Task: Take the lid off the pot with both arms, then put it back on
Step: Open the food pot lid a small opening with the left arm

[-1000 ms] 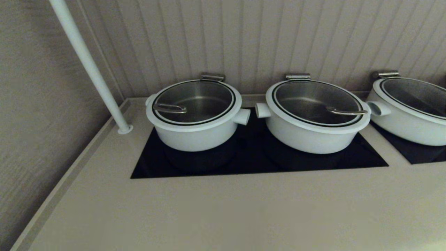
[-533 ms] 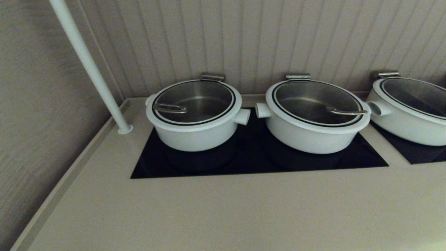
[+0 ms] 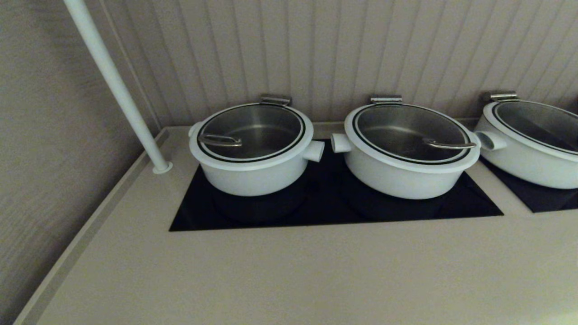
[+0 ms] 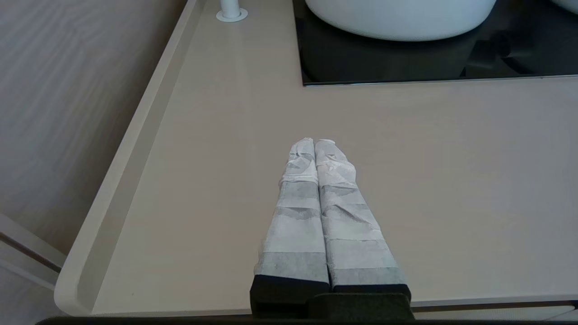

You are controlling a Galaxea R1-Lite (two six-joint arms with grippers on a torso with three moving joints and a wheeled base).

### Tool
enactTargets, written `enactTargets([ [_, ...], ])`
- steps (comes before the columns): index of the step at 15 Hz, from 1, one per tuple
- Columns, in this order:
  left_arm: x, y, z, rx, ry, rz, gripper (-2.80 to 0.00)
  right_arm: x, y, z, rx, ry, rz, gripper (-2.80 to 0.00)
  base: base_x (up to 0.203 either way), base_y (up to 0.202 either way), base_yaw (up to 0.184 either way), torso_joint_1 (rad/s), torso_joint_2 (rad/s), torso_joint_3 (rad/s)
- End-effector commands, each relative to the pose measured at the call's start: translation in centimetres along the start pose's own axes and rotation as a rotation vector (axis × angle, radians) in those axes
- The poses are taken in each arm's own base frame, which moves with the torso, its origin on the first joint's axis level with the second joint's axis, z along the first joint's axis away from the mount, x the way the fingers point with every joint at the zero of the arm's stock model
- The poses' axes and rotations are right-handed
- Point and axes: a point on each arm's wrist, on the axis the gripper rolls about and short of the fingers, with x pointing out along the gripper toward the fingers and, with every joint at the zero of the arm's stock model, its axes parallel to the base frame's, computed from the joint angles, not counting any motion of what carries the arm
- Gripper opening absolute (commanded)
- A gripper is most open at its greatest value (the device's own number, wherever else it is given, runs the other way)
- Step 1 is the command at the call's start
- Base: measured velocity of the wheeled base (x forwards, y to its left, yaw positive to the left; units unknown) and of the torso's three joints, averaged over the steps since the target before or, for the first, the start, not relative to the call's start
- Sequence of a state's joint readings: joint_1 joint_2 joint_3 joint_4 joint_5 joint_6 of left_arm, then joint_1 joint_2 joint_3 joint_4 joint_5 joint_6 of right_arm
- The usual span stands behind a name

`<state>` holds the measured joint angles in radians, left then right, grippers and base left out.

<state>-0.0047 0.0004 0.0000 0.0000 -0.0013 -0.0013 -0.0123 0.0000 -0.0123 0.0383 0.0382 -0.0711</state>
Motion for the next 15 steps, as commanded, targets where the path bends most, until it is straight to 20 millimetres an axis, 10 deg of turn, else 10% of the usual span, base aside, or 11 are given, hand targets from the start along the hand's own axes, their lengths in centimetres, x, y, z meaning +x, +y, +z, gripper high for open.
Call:
enactTargets([
  [1, 0.00, 0.00, 0.00, 0.000, 0.000, 0.000, -2.80, 0.00, 0.00, 0.00, -0.001, 0.000, 0.000, -2.80, 0.000, 0.000, 0.000, 0.000, 0.00, 0.000],
  [15, 0.00, 0.00, 0.00, 0.000, 0.000, 0.000, -2.80, 0.00, 0.00, 0.00, -0.001, 0.000, 0.000, -2.80, 0.000, 0.000, 0.000, 0.000, 0.00, 0.000],
])
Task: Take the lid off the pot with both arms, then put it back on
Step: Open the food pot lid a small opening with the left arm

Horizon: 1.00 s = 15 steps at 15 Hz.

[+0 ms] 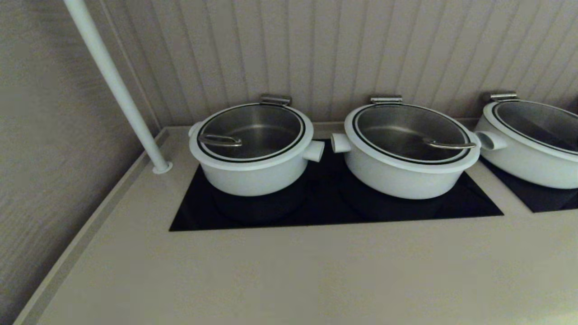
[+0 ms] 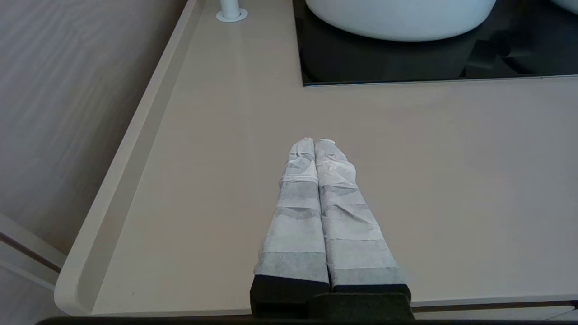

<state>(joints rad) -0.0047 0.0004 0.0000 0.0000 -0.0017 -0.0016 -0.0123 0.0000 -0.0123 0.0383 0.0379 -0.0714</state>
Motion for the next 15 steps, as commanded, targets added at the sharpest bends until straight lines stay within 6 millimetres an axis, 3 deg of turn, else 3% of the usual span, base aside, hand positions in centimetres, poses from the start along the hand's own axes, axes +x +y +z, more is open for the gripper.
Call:
enactTargets([
  [1, 0.00, 0.00, 0.00, 0.000, 0.000, 0.000, -2.80, 0.01, 0.00, 0.00, -0.001, 0.002, 0.001, -2.80, 0.000, 0.000, 0.000, 0.000, 0.00, 0.000],
  [15, 0.00, 0.00, 0.00, 0.000, 0.000, 0.000, -2.80, 0.01, 0.00, 0.00, -0.001, 0.002, 0.001, -2.80, 0.000, 0.000, 0.000, 0.000, 0.00, 0.000],
])
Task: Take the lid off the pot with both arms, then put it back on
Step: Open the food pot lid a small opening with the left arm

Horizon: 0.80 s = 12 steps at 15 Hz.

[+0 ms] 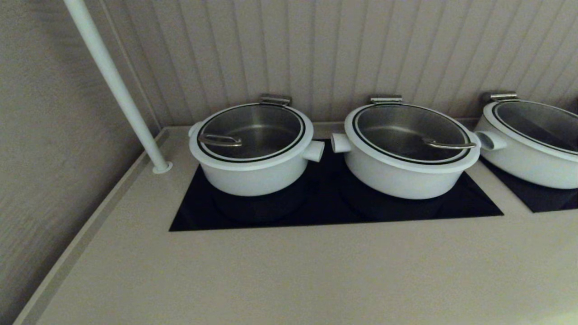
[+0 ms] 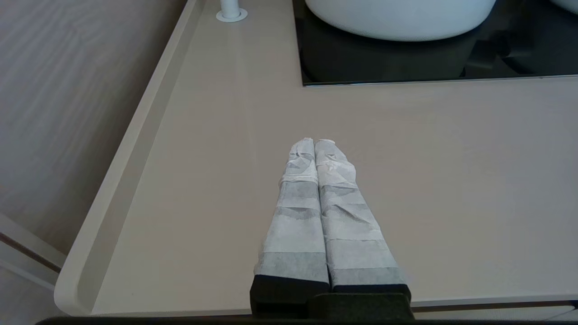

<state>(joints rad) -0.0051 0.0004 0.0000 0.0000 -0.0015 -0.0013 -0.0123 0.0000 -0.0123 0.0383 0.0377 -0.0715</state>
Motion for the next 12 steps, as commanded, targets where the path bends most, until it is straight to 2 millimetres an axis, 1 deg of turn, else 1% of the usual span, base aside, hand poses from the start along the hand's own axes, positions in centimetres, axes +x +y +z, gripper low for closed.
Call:
enactTargets([
  [1, 0.00, 0.00, 0.00, 0.000, 0.000, 0.000, -2.80, 0.01, 0.00, 0.00, -0.001, 0.001, 0.001, -2.80, 0.000, 0.000, 0.000, 0.000, 0.00, 0.000],
  [12, 0.00, 0.00, 0.01, 0.004, -0.002, 0.001, -2.80, 0.01, 0.00, 0.00, -0.001, 0.002, 0.001, -2.80, 0.000, 0.000, 0.000, 0.000, 0.00, 0.000],
])
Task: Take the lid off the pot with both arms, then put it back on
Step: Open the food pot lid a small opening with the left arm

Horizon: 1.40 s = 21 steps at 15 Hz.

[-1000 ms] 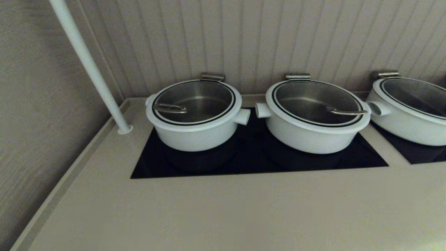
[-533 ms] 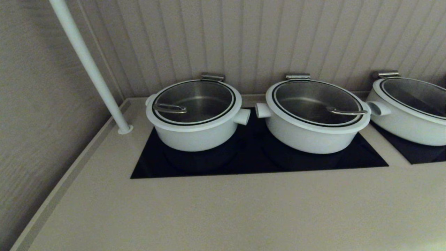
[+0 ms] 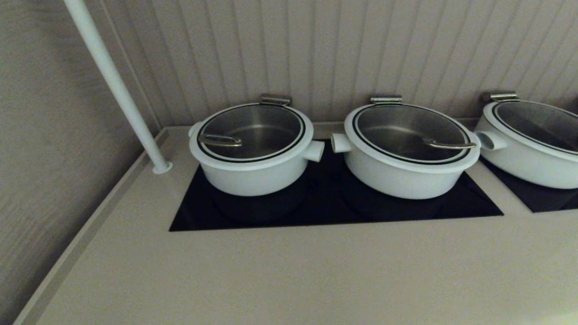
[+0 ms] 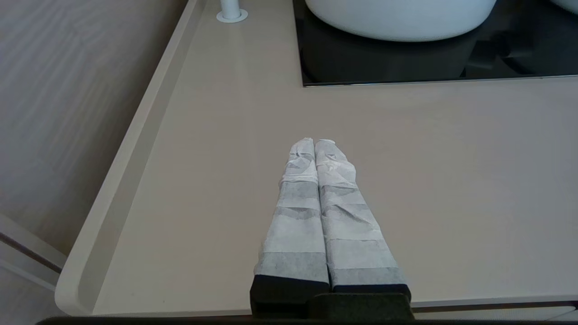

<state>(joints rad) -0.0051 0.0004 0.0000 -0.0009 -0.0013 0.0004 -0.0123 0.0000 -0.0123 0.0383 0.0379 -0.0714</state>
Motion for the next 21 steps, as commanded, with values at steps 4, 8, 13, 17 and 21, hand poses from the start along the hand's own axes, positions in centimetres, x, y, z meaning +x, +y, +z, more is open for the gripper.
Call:
enactTargets([
  [4, 0.0, 0.0, 0.1, 0.061, -0.008, -0.011, -2.80, 0.0, 0.0, 0.0, -0.001, 0.000, 0.001, -2.80, 0.000, 0.000, 0.000, 0.000, 0.00, 0.000],
  [8, -0.3, -0.1, 1.3, 0.082, -0.068, -0.039, -2.80, 0.0, 0.0, 0.0, -0.001, 0.002, 0.001, -2.80, 0.000, 0.000, 0.000, 0.000, 0.00, 0.000],
  [13, -1.2, -0.5, 4.6, 0.096, -0.158, -0.209, -2.80, 0.0, 0.0, 0.0, -0.001, 0.001, 0.001, -2.80, 0.000, 0.000, 0.000, 0.000, 0.00, 0.000],
  [17, -0.3, -0.6, 8.1, 0.097, -0.127, -0.280, -2.80, 0.0, 0.0, 0.0, -0.001, 0.000, 0.001, -2.80, 0.000, 0.000, 0.000, 0.000, 0.00, 0.000],
  [21, 1.4, -0.8, 12.1, 0.096, -0.093, -0.381, -2.80, 0.0, 0.0, 0.0, -0.001, 0.001, 0.001, -2.80, 0.000, 0.000, 0.000, 0.000, 0.00, 0.000],
])
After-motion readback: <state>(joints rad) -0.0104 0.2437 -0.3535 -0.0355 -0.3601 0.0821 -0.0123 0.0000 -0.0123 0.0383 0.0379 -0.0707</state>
